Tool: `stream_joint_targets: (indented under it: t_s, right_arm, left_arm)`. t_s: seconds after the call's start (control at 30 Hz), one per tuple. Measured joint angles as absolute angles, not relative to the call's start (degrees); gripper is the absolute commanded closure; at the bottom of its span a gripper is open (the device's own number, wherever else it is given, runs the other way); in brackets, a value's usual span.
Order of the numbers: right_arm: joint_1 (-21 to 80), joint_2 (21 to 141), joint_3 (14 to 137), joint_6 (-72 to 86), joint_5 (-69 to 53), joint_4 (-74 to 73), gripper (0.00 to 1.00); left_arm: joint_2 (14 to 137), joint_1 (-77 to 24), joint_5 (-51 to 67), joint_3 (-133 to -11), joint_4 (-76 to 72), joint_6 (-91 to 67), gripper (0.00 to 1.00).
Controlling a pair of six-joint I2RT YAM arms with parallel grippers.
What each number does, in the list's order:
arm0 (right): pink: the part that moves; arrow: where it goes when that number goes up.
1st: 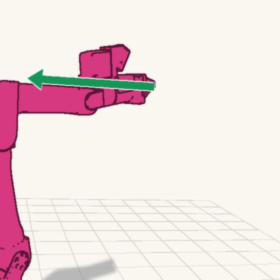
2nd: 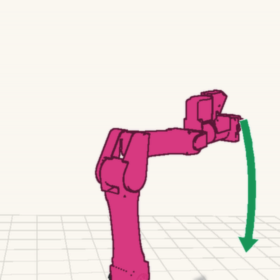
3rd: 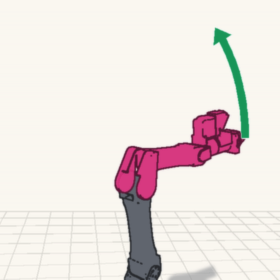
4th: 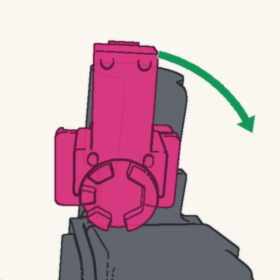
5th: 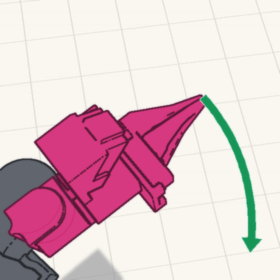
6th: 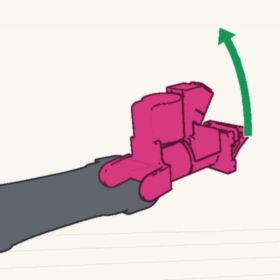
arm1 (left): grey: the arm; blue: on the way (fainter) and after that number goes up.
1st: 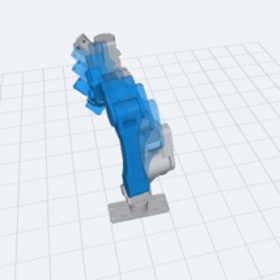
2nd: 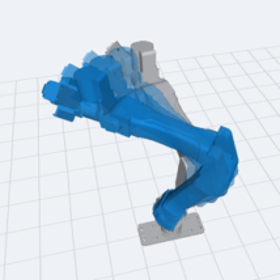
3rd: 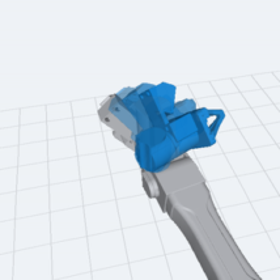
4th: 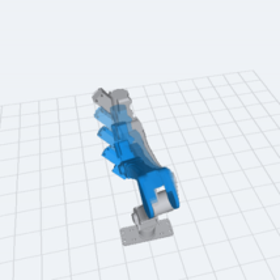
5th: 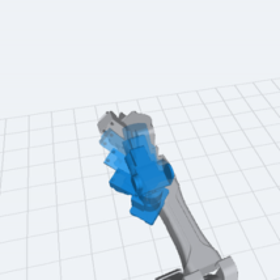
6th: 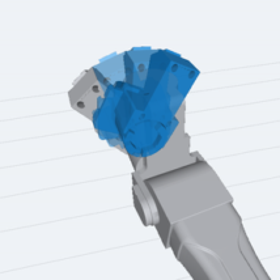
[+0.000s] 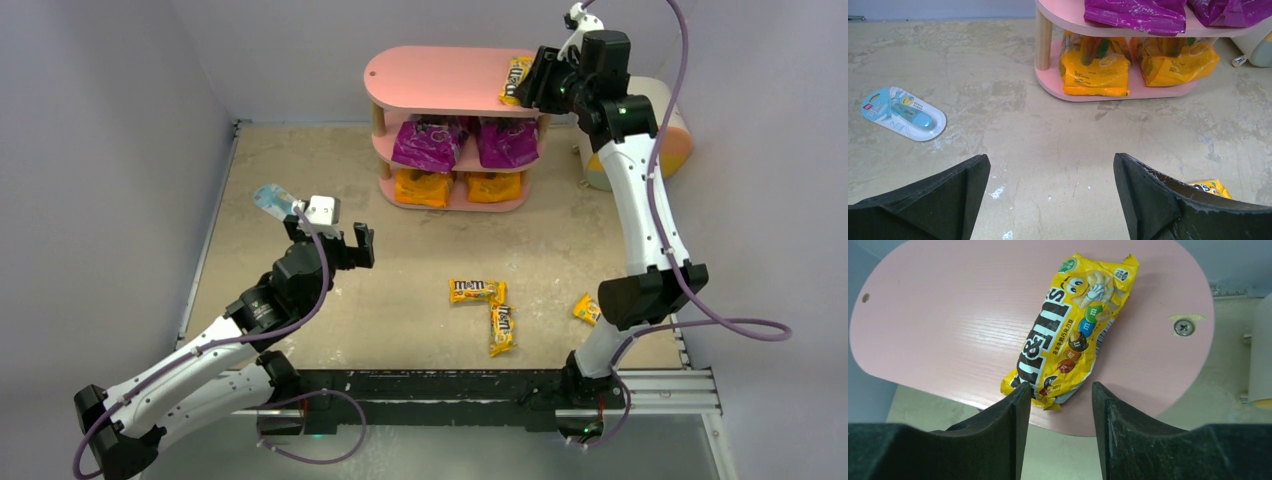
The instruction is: Place and organize the candy bags onto the shelf
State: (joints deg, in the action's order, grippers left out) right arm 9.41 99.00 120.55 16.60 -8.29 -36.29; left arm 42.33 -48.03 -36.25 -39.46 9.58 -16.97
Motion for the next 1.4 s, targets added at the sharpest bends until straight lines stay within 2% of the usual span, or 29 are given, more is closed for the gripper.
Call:
stream_joint_targets:
  t_s: [0.1, 0.23, 0.6, 0.93, 1.03, 1.17, 1.27, 1.37, 1.4]
  right_arm:
    - [9.7, 99.0, 120.6, 16.2, -5.8, -36.7, 0.6]
    - [9.7, 98.9, 120.6, 15.8, -2.9, -36.9, 0.64]
    - [9.7, 98.8, 120.5, 14.0, -0.1, -37.2, 0.65]
    - [9.6, 97.3, 119.1, 13.4, -3.9, -37.4, 0.61]
    - [9.6, 95.6, 117.7, 13.4, -4.0, -37.7, 0.56]
    - [9.6, 90.7, 113.2, 13.5, -3.3, -37.2, 0.44]
    - [9.6, 83.1, 103.9, 13.8, -2.3, -34.4, 0.28]
    - [9.6, 69.6, 86.6, 14.5, -2.1, -28.4, 0.05]
    - [9.6, 65.4, 81.8, 15.0, -2.2, -27.9, 0.02]
  left_arm:
    - [42.3, -48.0, -36.2, -39.5, 9.6, -17.0, 0.0]
    - [42.4, -48.0, -36.2, -39.5, 9.6, -17.0, 0.0]
    - [42.8, -48.0, -36.2, -39.5, 9.6, -17.0, 0.0]
    - [42.8, -48.0, -36.0, -39.5, 9.6, -17.0, 0.0]
    - [42.8, -48.0, -35.8, -39.5, 9.6, -17.0, 0.0]
    - [42.8, -48.0, -35.0, -39.5, 9.6, -17.2, 0.0]
    - [42.8, -48.0, -34.7, -39.5, 9.8, -18.2, 0.0]
    - [42.6, -48.0, -34.0, -39.5, 10.2, -19.7, 0.0]
    - [42.5, -48.0, -33.6, -39.5, 10.3, -20.3, 0.0]
